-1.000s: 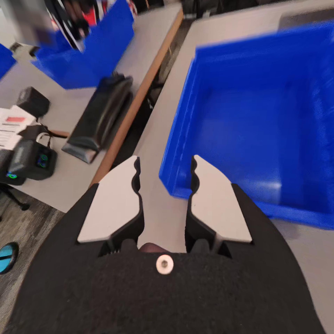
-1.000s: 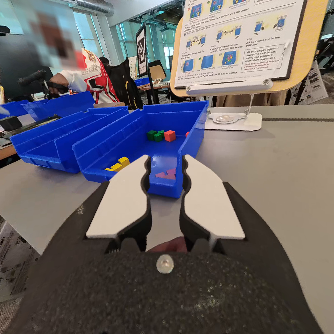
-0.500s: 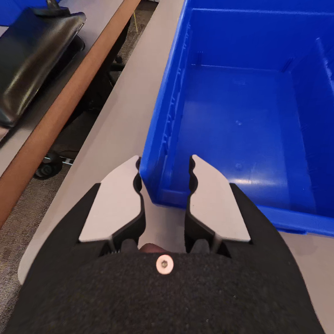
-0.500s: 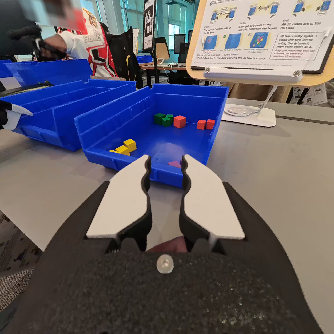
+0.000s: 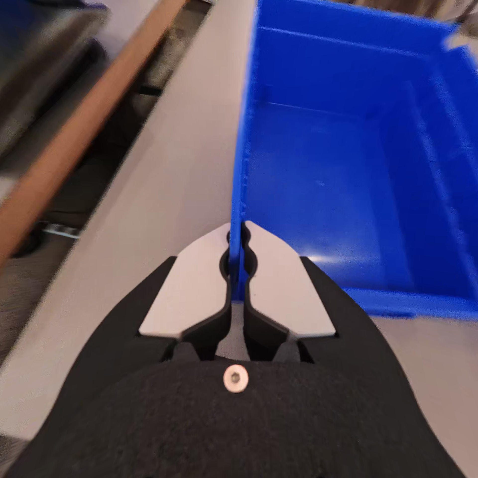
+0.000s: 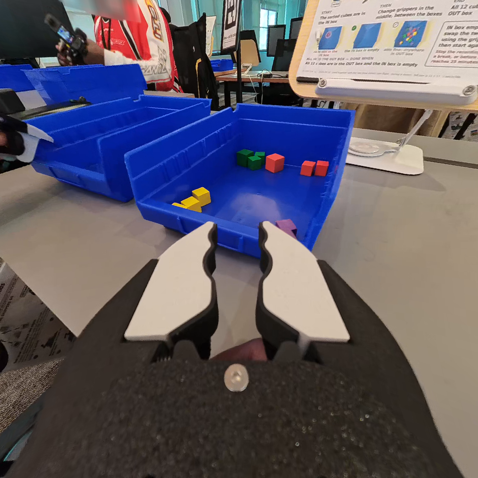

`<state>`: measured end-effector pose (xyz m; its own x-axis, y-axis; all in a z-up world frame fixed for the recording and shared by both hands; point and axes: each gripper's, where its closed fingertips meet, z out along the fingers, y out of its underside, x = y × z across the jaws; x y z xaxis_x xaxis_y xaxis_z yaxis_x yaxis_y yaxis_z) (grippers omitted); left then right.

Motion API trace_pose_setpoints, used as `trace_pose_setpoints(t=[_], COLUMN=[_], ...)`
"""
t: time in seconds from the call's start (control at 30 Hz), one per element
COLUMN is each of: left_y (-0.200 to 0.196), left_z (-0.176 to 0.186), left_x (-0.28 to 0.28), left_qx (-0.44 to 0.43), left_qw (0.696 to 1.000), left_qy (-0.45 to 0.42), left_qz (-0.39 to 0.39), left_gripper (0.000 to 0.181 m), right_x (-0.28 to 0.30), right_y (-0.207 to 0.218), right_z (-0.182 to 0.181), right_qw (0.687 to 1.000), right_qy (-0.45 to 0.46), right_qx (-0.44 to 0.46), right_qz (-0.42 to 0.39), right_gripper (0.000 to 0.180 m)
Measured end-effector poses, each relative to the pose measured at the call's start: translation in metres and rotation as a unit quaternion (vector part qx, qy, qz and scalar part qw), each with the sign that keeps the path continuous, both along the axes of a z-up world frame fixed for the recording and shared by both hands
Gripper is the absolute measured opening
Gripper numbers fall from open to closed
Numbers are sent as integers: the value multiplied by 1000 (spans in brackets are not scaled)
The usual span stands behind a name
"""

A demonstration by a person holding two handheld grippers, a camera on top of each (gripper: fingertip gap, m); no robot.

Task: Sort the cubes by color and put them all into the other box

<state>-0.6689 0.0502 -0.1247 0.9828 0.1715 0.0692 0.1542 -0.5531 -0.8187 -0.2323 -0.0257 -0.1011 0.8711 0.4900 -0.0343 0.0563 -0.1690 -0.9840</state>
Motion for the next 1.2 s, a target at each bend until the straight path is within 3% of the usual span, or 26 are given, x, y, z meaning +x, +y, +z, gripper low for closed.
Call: trace_pose_setpoints(t=[0.07, 0.17, 0.33, 0.47, 0.53, 0.63, 0.67, 0.77, 0.87, 0.97, 1.1, 1.2], left_y=[-12, -50, -137, -185, -195, -205, -207, -216, -222, -204, -139, -95], left_z=[0, 0, 1, 2, 2, 3, 7, 39, 93, 145, 182, 181], left_x=[7, 10, 30, 53, 65, 79, 83, 101, 125, 172, 282, 406], left_qx=[8, 9, 34, 57, 61, 62, 70, 118, 183, 236, 255, 245], left_qw=[1000, 1000, 995, 992, 991, 989, 988, 978, 962, 957, 951, 938], left_qy=[-30, 15, 34, 53, 73, 102, 106, 143, 181, 169, 149, 134], left_qz=[-5, 21, 85, 103, 92, 87, 86, 90, 86, 29, -93, -203], left_gripper=[2, 3, 3, 4, 5, 5, 6, 7, 6, 6, 6, 7], right_x=[-13, -63, -163, -205, -207, -207, -198, -184, -156, -102, 18, 144], right_y=[-4, -25, -53, -49, -37, -31, -26, -28, -41, -44, -26, -19], right_z=[-1, -4, -17, -16, -22, -27, -24, -1, 58, 117, 159, 158], right_qw=[1000, 992, 983, 989, 992, 986, 989, 994, 995, 994, 990, 980], right_qy=[12, 52, -2, -4, -19, 22, 26, 29, 56, 66, 42, 21], right_qx=[-12, -61, -67, -50, -53, -100, -100, -59, 33, 84, 115, 91], right_qz=[18, 93, 171, 141, 116, 129, 107, 92, 71, 38, -69, -176], right_gripper=[30, 31, 47, 56, 53, 25, 5, 3, 3, 3, 4, 4])
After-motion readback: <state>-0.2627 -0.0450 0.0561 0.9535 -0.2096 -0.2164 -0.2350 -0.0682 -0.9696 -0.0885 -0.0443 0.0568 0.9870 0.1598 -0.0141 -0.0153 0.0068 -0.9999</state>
